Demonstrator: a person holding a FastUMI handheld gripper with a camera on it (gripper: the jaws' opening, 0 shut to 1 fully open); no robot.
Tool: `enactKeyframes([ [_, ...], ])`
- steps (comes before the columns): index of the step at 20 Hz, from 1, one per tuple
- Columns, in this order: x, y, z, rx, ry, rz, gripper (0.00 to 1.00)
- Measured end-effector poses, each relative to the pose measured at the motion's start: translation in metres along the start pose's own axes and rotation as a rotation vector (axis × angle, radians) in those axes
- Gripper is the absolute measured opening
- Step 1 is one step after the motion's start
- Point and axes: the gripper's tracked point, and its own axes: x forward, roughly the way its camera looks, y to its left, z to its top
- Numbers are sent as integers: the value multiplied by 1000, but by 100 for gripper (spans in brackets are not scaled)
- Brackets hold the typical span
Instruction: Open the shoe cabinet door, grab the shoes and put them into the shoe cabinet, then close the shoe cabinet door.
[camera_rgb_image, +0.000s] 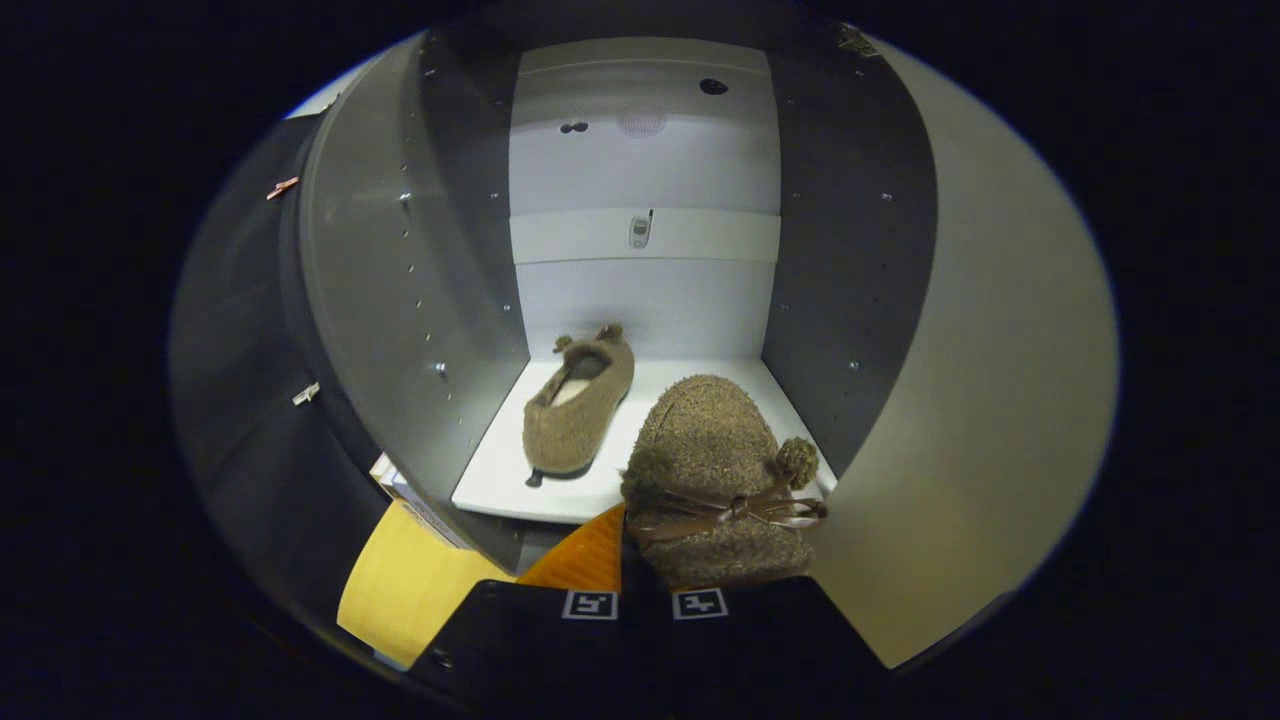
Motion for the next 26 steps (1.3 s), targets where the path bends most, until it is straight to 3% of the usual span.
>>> enactKeyframes([
  [11,117,-30,64,37,92,-74,5],
  [21,226,-36,41,78,253,-80,5],
  [26,238,-32,36,32,267,-81,5],
])
